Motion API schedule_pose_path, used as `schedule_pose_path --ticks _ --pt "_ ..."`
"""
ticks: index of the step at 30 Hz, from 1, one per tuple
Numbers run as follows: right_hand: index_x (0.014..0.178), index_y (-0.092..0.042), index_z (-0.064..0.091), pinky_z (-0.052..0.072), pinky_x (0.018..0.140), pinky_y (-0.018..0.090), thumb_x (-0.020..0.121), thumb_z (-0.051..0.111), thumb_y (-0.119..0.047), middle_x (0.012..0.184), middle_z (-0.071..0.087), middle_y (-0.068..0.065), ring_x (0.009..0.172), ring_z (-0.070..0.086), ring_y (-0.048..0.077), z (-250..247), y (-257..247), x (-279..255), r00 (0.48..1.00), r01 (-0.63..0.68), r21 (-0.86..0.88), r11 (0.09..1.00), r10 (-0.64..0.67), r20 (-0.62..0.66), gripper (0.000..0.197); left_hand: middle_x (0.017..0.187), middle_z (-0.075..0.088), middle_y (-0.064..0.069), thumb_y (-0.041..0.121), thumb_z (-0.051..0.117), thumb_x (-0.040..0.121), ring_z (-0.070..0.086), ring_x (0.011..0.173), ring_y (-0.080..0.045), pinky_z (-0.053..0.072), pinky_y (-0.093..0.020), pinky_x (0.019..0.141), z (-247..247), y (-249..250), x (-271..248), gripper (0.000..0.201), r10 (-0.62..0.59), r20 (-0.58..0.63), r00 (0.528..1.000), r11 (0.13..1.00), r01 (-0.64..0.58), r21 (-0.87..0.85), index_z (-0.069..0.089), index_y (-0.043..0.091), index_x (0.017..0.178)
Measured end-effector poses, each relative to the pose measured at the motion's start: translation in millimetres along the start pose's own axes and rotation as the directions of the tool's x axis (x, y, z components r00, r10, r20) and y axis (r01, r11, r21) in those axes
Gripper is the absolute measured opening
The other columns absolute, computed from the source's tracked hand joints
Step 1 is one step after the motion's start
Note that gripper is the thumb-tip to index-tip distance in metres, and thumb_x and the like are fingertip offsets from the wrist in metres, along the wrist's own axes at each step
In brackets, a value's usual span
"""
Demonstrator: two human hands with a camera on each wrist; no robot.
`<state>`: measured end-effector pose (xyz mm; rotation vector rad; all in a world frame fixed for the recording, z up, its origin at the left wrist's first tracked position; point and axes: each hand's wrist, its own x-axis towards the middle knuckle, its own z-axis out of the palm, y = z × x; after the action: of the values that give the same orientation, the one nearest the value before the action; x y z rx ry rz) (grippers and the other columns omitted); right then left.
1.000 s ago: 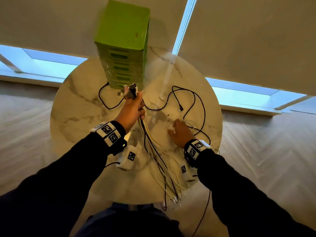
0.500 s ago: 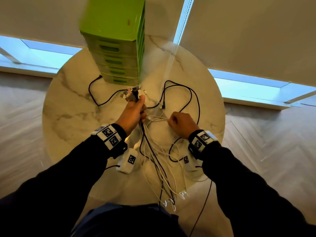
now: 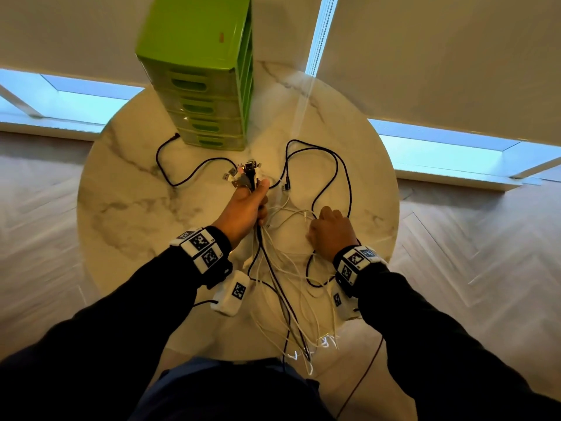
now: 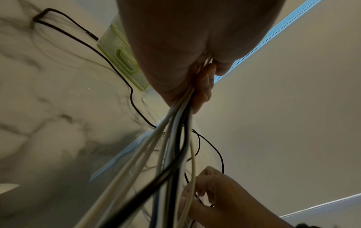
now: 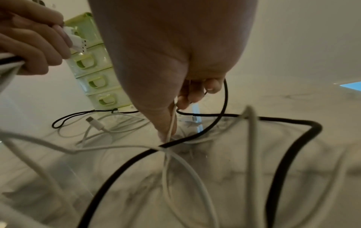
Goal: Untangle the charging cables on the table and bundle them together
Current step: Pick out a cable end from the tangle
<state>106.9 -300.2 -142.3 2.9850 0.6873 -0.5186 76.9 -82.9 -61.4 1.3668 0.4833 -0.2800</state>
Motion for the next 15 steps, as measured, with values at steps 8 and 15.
schedule_pose_path --ticks 8,15 --pt "0.085 -0.019 0.066 0.033 0.086 0.040 0.087 0.063 -0.033 0.126 0.055 0.002 0.108 0.047 0.030 -39.3 -3.7 2.6 0.907 0.100 0.194 0.976 -0.009 -0.422 0.014 0.064 0.032 0.008 0.030 0.043 0.108 0.030 0.052 -0.008 0.033 -0.024 0.052 -4.9 -3.1 -12.4 0.029 0.009 0.003 1.000 1.000 -0.009 0.006 0.037 0.024 0.080" --pt "0.101 -0.011 0.042 0.055 0.072 0.048 0.107 0.039 -0.019 0.074 0.062 0.006 0.073 0.063 0.035 -148.3 -35.1 6.7 0.912 0.323 0.880 0.348 0.135 -0.388 0.011 0.062 0.033 0.006 0.006 0.052 0.096 0.031 0.055 -0.011 0.027 -0.029 0.058 -2.2 -4.8 -24.0 0.027 -0.034 -0.021 0.999 0.990 0.031 -0.141 0.042 0.023 0.078"
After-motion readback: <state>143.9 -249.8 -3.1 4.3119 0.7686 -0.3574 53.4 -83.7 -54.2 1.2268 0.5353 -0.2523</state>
